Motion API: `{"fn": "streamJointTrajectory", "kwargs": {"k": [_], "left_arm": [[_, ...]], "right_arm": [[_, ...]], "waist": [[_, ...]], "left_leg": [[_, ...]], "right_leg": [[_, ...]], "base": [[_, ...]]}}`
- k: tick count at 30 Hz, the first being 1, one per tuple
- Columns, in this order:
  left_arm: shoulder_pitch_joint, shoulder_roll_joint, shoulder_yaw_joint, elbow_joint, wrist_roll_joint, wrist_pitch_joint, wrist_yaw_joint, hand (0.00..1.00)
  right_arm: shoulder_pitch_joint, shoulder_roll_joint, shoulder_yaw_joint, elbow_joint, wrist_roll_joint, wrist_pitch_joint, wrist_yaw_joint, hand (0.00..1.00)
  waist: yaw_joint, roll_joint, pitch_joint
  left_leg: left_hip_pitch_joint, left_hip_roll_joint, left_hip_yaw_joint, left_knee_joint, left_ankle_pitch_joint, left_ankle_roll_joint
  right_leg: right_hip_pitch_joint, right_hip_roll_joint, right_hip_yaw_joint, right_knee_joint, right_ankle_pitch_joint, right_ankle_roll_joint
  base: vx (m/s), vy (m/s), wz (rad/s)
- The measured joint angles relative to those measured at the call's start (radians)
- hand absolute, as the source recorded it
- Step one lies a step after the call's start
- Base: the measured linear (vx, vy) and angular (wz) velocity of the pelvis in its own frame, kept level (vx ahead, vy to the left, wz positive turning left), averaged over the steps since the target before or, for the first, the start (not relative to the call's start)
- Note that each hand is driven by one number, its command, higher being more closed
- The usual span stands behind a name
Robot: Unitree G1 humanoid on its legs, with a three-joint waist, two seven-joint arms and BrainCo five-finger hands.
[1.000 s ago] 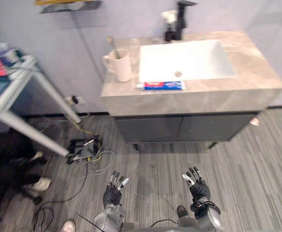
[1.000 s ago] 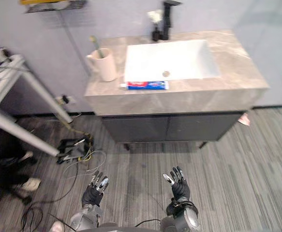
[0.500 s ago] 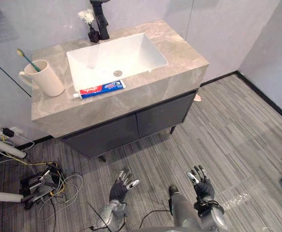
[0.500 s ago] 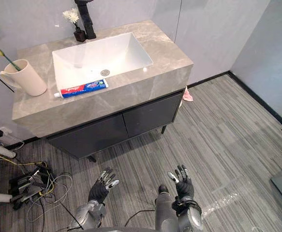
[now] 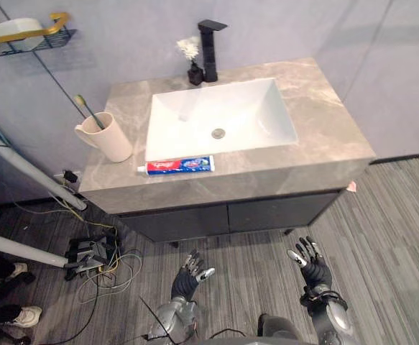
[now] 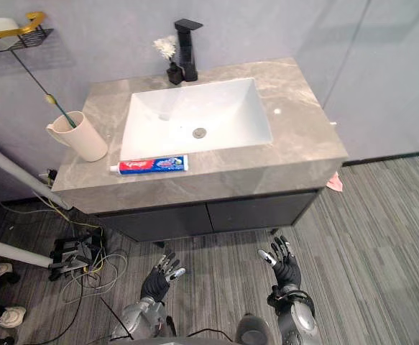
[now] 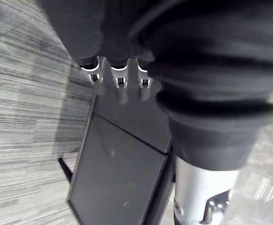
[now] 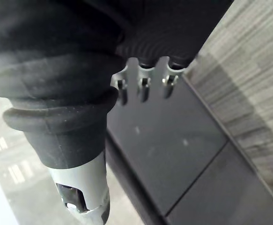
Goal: Organize washtable
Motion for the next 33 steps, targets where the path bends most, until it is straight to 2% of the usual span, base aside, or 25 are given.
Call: {"fn": "streamJointTrajectory", "kwargs": {"k": [1, 2, 3, 4, 6, 8, 10, 12, 13, 14, 15, 16, 19, 21, 24, 33], "left_arm": [[-0.002, 0.004, 0.000, 0.000, 0.017, 0.000, -0.001, 0.00], [-0.008, 0.007, -0.001, -0.001, 0.027, 0.000, -0.001, 0.00], [-0.009, 0.028, 0.004, -0.016, 0.040, -0.004, -0.003, 0.00], [-0.009, 0.049, 0.004, -0.016, 0.053, -0.003, -0.010, 0.00], [-0.008, 0.068, 0.003, -0.016, 0.069, -0.003, -0.023, 0.00], [-0.001, 0.070, -0.001, -0.016, 0.075, -0.003, -0.032, 0.00], [0.007, 0.062, -0.010, -0.017, 0.079, -0.004, -0.041, 0.00], [0.009, 0.065, -0.023, -0.017, 0.084, -0.003, -0.044, 0.00], [0.013, 0.065, -0.022, -0.014, 0.089, -0.003, -0.044, 0.00], [0.013, 0.069, -0.023, -0.014, 0.096, -0.003, -0.044, 0.00], [0.013, 0.082, -0.021, -0.014, 0.098, -0.004, -0.043, 0.00], [0.004, 0.099, -0.013, -0.005, 0.105, -0.005, -0.042, 0.00], [-0.001, 0.092, 0.001, -0.002, 0.114, -0.016, -0.041, 0.00], [0.001, 0.078, 0.002, 0.017, 0.115, -0.022, -0.038, 0.00], [0.006, 0.045, 0.015, 0.030, 0.116, -0.023, -0.031, 0.00], [0.021, 0.042, 0.050, 0.088, 0.141, -0.022, 0.001, 0.00]], "right_arm": [[-0.002, 0.005, 0.000, 0.010, 0.000, 0.002, 0.003, 0.00], [-0.005, 0.014, 0.000, 0.014, 0.000, 0.002, 0.003, 0.00], [-0.007, 0.035, 0.011, 0.015, -0.001, 0.002, 0.010, 0.00], [-0.009, 0.054, 0.015, 0.016, -0.001, 0.003, 0.020, 0.00], [-0.024, 0.065, 0.019, 0.025, -0.003, 0.003, 0.033, 0.00], [-0.035, 0.062, 0.027, 0.044, -0.015, 0.003, 0.042, 0.00], [-0.042, 0.061, 0.024, 0.076, -0.033, 0.003, 0.040, 0.00], [-0.035, 0.063, 0.025, 0.083, -0.040, 0.003, 0.035, 0.00], [-0.028, 0.065, 0.032, 0.091, -0.057, 0.004, 0.026, 0.00], [-0.021, 0.065, 0.035, 0.092, -0.066, 0.003, 0.024, 0.00], [-0.015, 0.065, 0.041, 0.102, -0.080, 0.003, 0.021, 0.00], [-0.012, 0.064, 0.042, 0.130, -0.101, 0.004, 0.021, 0.00], [-0.017, 0.058, 0.026, 0.156, -0.131, 0.004, 0.018, 0.00], [-0.012, 0.040, -0.001, 0.186, -0.163, 0.005, 0.004, 0.00], [-0.005, 0.035, -0.046, 0.244, -0.190, 0.020, -0.013, 0.00], [-0.014, 0.051, -0.067, 0.310, -0.210, 0.022, -0.019, 0.00]], "waist": [[0.001, 0.007, -0.013], [-0.004, -0.007, -0.013], [0.005, -0.031, -0.016], [0.010, -0.039, -0.018], [0.016, -0.038, -0.020], [0.022, -0.033, -0.024], [0.017, -0.010, -0.040], [-0.014, -0.007, -0.042], [-0.029, -0.004, -0.046], [-0.033, -0.006, -0.048], [-0.031, -0.023, -0.054], [-0.027, -0.068, -0.073], [-0.025, -0.059, -0.082], [-0.032, -0.023, -0.095], [-0.028, -0.011, -0.103], [-0.029, -0.035, -0.102]], "left_leg": [[0.032, -0.025, 0.008, -0.079, 0.004, 0.007], [0.037, -0.044, 0.002, -0.094, 0.003, 0.010], [0.037, -0.063, 0.001, -0.104, 0.002, 0.013], [0.039, -0.071, -0.003, -0.107, -0.001, 0.018], [0.082, -0.084, 0.004, -0.152, -0.001, 0.018], [0.150, -0.099, 0.026, -0.228, -0.001, 0.018], [0.183, -0.097, 0.044, -0.317, 0.002, 0.016], [0.225, -0.099, 0.046, -0.387, 0.025, 0.018], [0.241, -0.092, 0.047, -0.418, 0.053, 0.020], [0.245, -0.092, 0.050, -0.424, 0.058, 0.018], [0.245, -0.098, 0.057, -0.429, 0.063, 0.013], [0.245, -0.119, 0.061, -0.436, 0.071, 0.005], [0.245, -0.117, 0.061, -0.463, 0.088, -0.011], [0.251, -0.114, 0.044, -0.510, 0.117, -0.019], [0.259, -0.099, 0.011, -0.513, 0.120, -0.025], [0.266, -0.099, -0.017, -0.521, 0.122, -0.027]], "right_leg": [[0.018, -0.002, -0.003, -0.004, -0.017, 0.032], [0.018, -0.013, -0.004, -0.011, -0.018, 0.033], [0.023, -0.028, 0.007, -0.035, -0.003, 0.053], [0.043, -0.031, 0.010, -0.065, 0.022, 0.052], [0.063, -0.036, 0.024, -0.076, 0.048, 0.053], [0.063, -0.042, 0.058, -0.045, 0.050, 0.055], [-0.052, -0.029, 0.107, 0.150, 0.052, 0.054], [-0.143, -0.026, 0.120, 0.302, 0.080, 0.055], [-0.163, -0.023, 0.110, 0.308, 0.032, 0.040], [-0.162, -0.020, 0.106, 0.262, 0.018, 0.041], [-0.158, -0.020, 0.103, 0.169, 0.029, 0.042], [-0.145, -0.026, 0.092, 0.074, 0.053, 0.062], [-0.101, -0.016, 0.080, -0.030, 0.053, 0.063], [-0.083, -0.002, 0.056, -0.071, 0.062, 0.067], [-0.042, 0.017, 0.019, -0.100, 0.070, 0.064], [0.003, 0.016, -0.014, -0.163, 0.088, 0.059]], "base": [[0.27, 0.222, 0.28], [0.23, 0.198, 0.35], [0.19, 0.153, 0.32], [0.20, 0.178, 0.19], [0.17, 0.135, -0.10], [0.07, 0.093, -0.42], [-0.01, 0.072, -0.42], [0.02, 0.043, -0.16], [0.04, 0.020, -0.11], [0.07, -0.022, -0.10], [0.08, -0.080, -0.05], [0.10, -0.111, -0.06], [0.11, -0.103, -0.04], [0.07, -0.069, 0.19], [0.06, -0.064, 0.31], [-0.01, -0.005, 0.08]]}}
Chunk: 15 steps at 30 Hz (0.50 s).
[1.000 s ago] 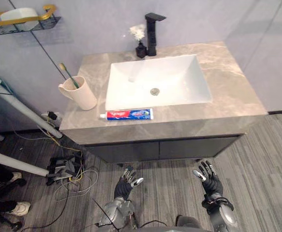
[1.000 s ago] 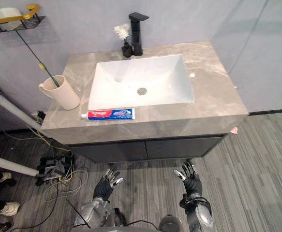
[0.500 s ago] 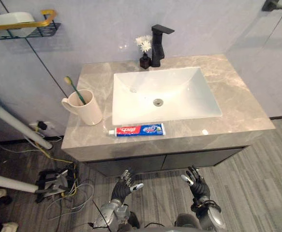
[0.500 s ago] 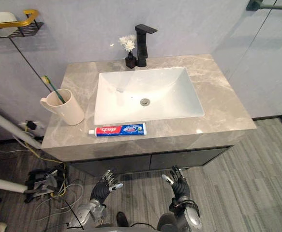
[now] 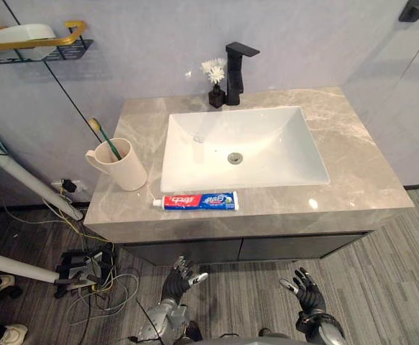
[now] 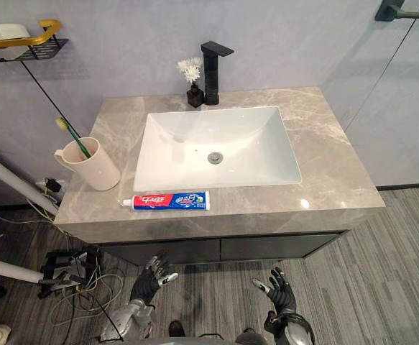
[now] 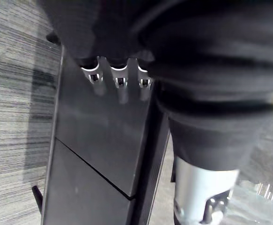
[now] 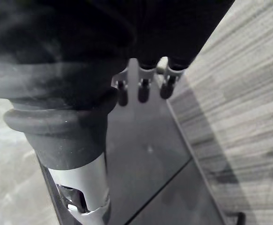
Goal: Organize washtable
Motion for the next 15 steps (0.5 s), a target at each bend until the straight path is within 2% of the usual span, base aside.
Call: {"fn": "streamJointTrajectory", "kwargs": {"k": [4, 5, 10, 13, 15], "left_arm": [[0.000, 0.001, 0.020, 0.009, 0.014, 0.000, 0.005, 0.00], [0.000, 0.008, 0.019, 0.018, 0.017, 0.000, 0.005, 0.00], [0.000, 0.008, 0.020, 0.018, 0.017, 0.001, 0.005, 0.00], [0.000, 0.008, 0.029, -0.013, 0.013, 0.016, 0.006, 0.00], [-0.001, 0.008, 0.031, -0.048, 0.010, 0.031, 0.008, 0.00]], "right_arm": [[-0.002, 0.017, 0.001, 0.011, 0.000, 0.004, -0.001, 0.00], [-0.046, 0.020, 0.000, 0.039, 0.002, 0.019, -0.001, 0.00], [-0.046, 0.020, -0.001, 0.039, 0.002, 0.019, -0.001, 0.00], [-0.041, 0.023, -0.013, 0.027, 0.003, 0.031, 0.000, 0.00], [-0.023, 0.027, -0.030, -0.015, 0.005, 0.055, 0.001, 0.00]], "waist": [[0.001, -0.004, -0.002], [0.000, -0.006, -0.002], [-0.001, -0.006, -0.002], [-0.004, -0.006, -0.002], [-0.004, -0.005, -0.002]], "left_leg": [[0.002, -0.013, -0.007, 0.000, 0.000, 0.000], [0.011, -0.015, -0.015, -0.001, -0.001, -0.001], [0.011, -0.014, -0.014, -0.001, -0.001, -0.001], [0.011, -0.014, -0.014, -0.001, -0.001, -0.001], [0.011, -0.013, -0.013, -0.001, -0.001, -0.001]], "right_leg": [[0.016, -0.007, -0.010, -0.020, 0.005, 0.002], [0.049, -0.005, -0.028, -0.057, 0.010, 0.003], [0.049, -0.005, -0.028, -0.057, 0.010, 0.003], [0.049, -0.004, -0.028, -0.057, 0.011, 0.002], [0.049, -0.004, -0.028, -0.057, 0.011, 0.002]], "base": [[0.00, 0.023, 0.08], [0.00, 0.000, 0.00], [0.00, 0.000, 0.00], [0.00, 0.000, 0.00], [0.00, 0.000, 0.00]]}}
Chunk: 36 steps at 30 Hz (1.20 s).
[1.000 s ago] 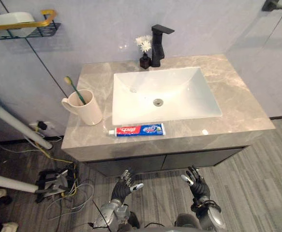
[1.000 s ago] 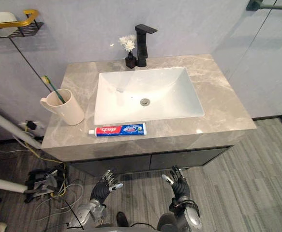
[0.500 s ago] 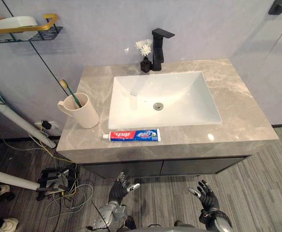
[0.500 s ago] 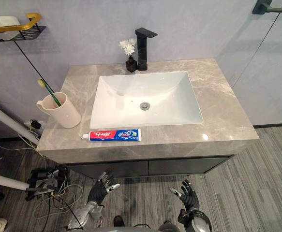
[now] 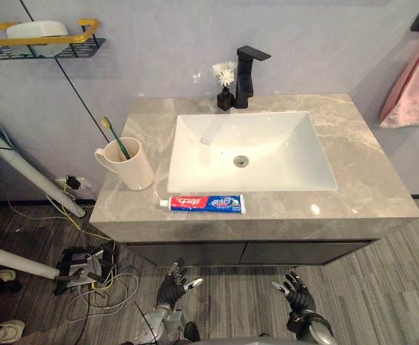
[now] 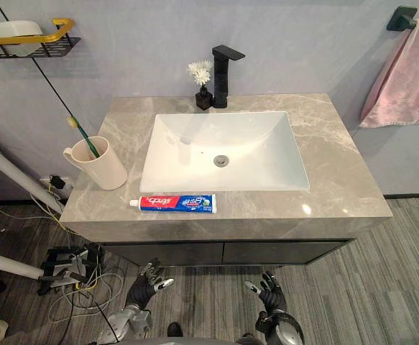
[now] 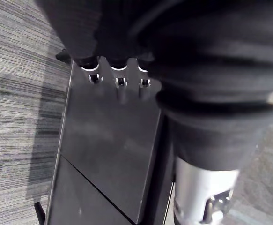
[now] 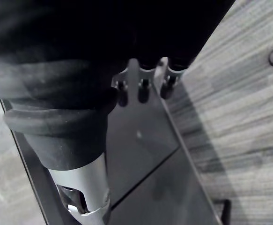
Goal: Organize washtable
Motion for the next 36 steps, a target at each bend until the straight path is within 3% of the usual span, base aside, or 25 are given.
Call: {"fn": "streamJointTrajectory", "kwargs": {"k": [8, 14, 18, 22, 26, 28, 36], "left_arm": [[-0.061, 0.004, 0.083, -0.101, -0.040, 0.068, 0.037, 0.00], [-0.044, -0.022, 0.110, -0.163, -0.039, 0.079, 0.035, 0.00], [-0.052, -0.042, 0.109, -0.177, -0.039, 0.079, 0.016, 0.00], [-0.058, -0.041, 0.106, -0.181, -0.039, 0.079, 0.014, 0.00], [-0.057, -0.044, 0.102, -0.180, -0.039, 0.079, 0.012, 0.00], [-0.057, -0.046, 0.098, -0.178, -0.039, 0.079, 0.001, 0.00], [-0.008, -0.046, 0.040, -0.152, -0.039, 0.082, -0.053, 0.00]], "right_arm": [[0.033, 0.042, -0.245, -0.236, 0.021, 0.072, -0.019, 0.00], [0.018, 0.019, -0.470, -0.425, 0.010, 0.071, -0.084, 0.00], [-0.023, -0.027, -0.581, -0.528, 0.001, 0.046, -0.123, 0.00], [-0.059, -0.058, -0.602, -0.591, -0.009, 0.039, -0.152, 0.00], [-0.117, -0.165, -0.575, -0.645, -0.023, 0.039, -0.149, 0.00], [-0.149, -0.268, -0.513, -0.678, -0.022, 0.032, -0.122, 0.00], [-0.253, -0.476, -0.304, -0.702, 0.017, 0.028, 0.012, 0.00]], "waist": [[-0.003, 0.013, 0.005], [0.000, 0.013, 0.007], [-0.003, 0.016, 0.010], [-0.005, 0.017, 0.025], [0.002, 0.027, 0.037], [0.002, 0.030, 0.041], [0.009, 0.029, 0.043]], "left_leg": [[0.008, 0.003, 0.014, 0.000, 0.000, 0.000], [-0.005, 0.020, 0.018, 0.000, 0.001, 0.001], [-0.021, 0.020, 0.017, 0.000, 0.003, 0.004], [-0.027, 0.016, 0.008, 0.000, 0.002, 0.009], [-0.031, 0.014, -0.009, 0.000, 0.005, 0.007], [-0.038, 0.015, -0.022, 0.000, 0.022, 0.002], [-0.060, 0.012, -0.046, 0.000, 0.046, 0.019]], "right_leg": [[-0.001, 0.003, 0.017, 0.001, 0.011, -0.004], [-0.017, 0.017, 0.024, 0.004, 0.046, -0.004], [-0.034, 0.014, 0.023, 0.005, 0.070, -0.001], [-0.037, 0.010, 0.019, 0.007, 0.074, 0.002], [-0.038, 0.011, 0.016, 0.007, 0.074, 0.003], [-0.040, 0.014, 0.009, 0.002, 0.073, 0.003], [-0.051, 0.012, -0.013, 0.006, 0.074, 0.003]], "base": [[0.00, 0.000, -0.05], [-0.02, -0.007, -0.06], [-0.06, 0.019, -0.02], [-0.07, 0.025, 0.05], [-0.05, 0.002, 0.02], [-0.04, -0.019, 0.07], [-0.01, 0.001, 0.09]]}}
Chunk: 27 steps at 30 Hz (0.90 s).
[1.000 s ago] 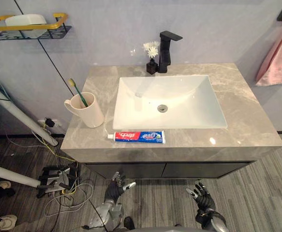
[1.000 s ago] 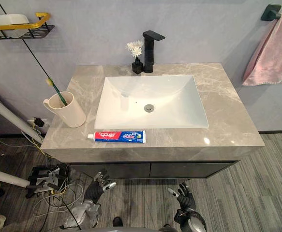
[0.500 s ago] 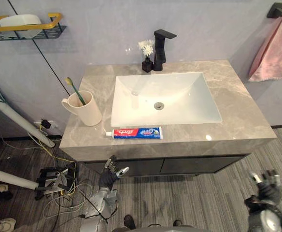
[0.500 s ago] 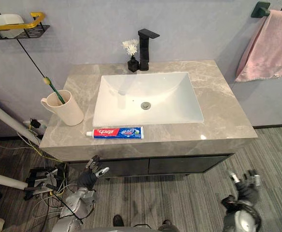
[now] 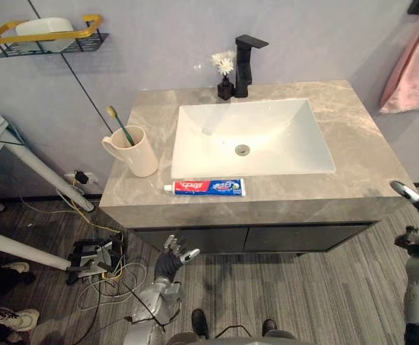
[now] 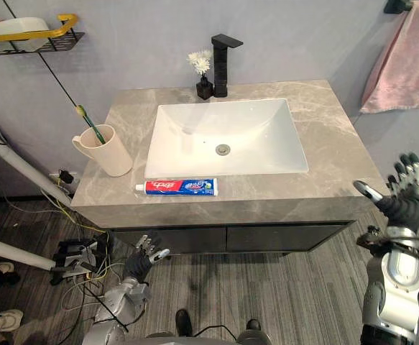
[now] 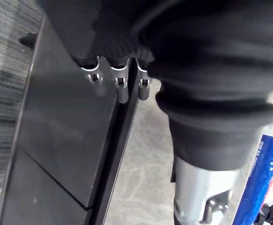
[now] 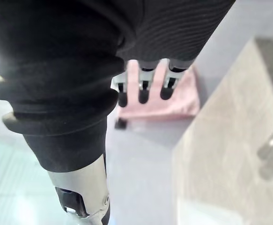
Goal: Organize washtable
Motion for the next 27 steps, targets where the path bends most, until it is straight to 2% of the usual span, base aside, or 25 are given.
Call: {"fn": "streamJointTrajectory", "kwargs": {"k": [9, 18, 22, 25, 27], "left_arm": [[0.007, 0.012, -0.026, 0.022, 0.000, 0.002, -0.036, 0.00], [0.008, 0.027, -0.064, 0.022, 0.000, 0.002, -0.042, 0.00], [0.008, 0.049, -0.097, 0.023, -0.001, 0.002, -0.042, 0.00], [0.008, 0.060, -0.112, 0.044, -0.001, 0.001, -0.044, 0.00], [0.009, 0.067, -0.131, 0.062, -0.001, 0.001, -0.045, 0.00]], "right_arm": [[-0.049, -0.159, 0.145, 0.000, 0.057, 0.002, 0.098, 0.00], [-0.155, -0.304, 0.299, -0.001, 0.071, 0.013, 0.148, 0.00], [-0.247, -0.362, 0.396, 0.008, 0.067, 0.013, 0.163, 0.00], [-0.292, -0.392, 0.470, 0.019, 0.026, 0.012, 0.165, 0.00], [-0.323, -0.394, 0.514, 0.057, -0.020, 0.012, 0.165, 0.00]], "waist": [[0.002, -0.020, 0.005], [0.015, -0.026, 0.004], [0.030, -0.042, 0.002], [0.052, -0.058, -0.003], [0.054, -0.069, -0.010]], "left_leg": [[-0.018, 0.000, -0.028, 0.000, 0.012, -0.003], [-0.043, -0.001, -0.050, 0.000, 0.030, 0.005], [-0.051, 0.001, -0.061, 0.000, 0.035, 0.003], [-0.060, 0.004, -0.070, 0.000, 0.045, 0.005], [-0.068, 0.004, -0.083, 0.000, 0.051, 0.006]], "right_leg": [[-0.007, 0.001, -0.026, 0.011, 0.000, 0.000], [-0.022, 0.000, -0.047, 0.018, 0.000, 0.000], [-0.024, 0.003, -0.052, 0.015, 0.001, -0.002], [-0.023, 0.005, -0.058, 0.003, 0.006, -0.009], [-0.021, 0.006, -0.074, 0.002, 0.006, -0.009]], "base": [[-0.02, 0.010, 0.09], [0.00, 0.008, 0.07], [0.00, 0.006, 0.08], [0.00, 0.002, 0.08], [0.01, -0.003, 0.18]]}}
